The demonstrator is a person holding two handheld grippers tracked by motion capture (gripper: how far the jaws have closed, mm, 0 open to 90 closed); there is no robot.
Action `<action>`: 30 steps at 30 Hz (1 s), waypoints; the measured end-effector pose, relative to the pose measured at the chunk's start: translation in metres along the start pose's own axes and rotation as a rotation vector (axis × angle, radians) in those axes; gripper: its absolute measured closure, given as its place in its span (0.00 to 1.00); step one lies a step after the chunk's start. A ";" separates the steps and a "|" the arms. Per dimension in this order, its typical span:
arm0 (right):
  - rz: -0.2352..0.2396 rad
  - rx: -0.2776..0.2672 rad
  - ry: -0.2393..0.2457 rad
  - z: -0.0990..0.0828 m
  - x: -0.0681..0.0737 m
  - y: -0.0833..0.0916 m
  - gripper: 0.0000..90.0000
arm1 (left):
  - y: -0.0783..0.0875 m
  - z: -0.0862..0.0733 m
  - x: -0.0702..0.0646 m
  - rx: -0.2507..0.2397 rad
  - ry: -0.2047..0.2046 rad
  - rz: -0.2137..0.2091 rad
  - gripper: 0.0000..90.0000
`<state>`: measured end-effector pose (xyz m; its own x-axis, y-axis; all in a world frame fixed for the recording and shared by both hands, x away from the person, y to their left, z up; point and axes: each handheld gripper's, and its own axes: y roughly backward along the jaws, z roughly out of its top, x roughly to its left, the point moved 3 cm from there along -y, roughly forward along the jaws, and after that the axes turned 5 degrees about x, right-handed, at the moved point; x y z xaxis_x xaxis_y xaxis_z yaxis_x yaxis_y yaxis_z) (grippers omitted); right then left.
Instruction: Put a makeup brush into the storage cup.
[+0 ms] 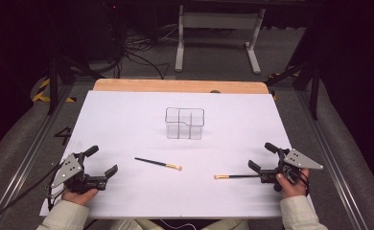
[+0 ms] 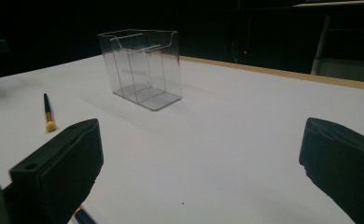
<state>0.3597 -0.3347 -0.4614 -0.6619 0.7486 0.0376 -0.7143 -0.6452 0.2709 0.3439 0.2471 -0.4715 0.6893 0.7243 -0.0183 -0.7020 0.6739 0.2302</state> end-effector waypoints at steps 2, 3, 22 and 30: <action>0.001 0.000 -0.002 0.000 0.000 0.000 0.00 | 0.001 0.003 0.000 -0.004 0.011 -0.003 0.02; 0.001 0.000 -0.002 0.000 0.000 0.000 0.00 | 0.001 0.005 -0.001 0.002 -0.001 -0.004 0.02; 0.032 -0.016 -0.044 0.000 -0.005 0.002 0.00 | -0.028 0.042 -0.017 0.017 -0.041 -0.100 0.01; 0.039 -0.020 -0.053 0.000 -0.005 0.002 0.00 | -0.040 0.057 -0.026 0.032 -0.054 -0.146 0.03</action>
<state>0.3617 -0.3398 -0.4613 -0.6770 0.7293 0.0990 -0.6927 -0.6768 0.2490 0.3641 0.1932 -0.4244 0.7928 0.6095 -0.0021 -0.5880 0.7659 0.2601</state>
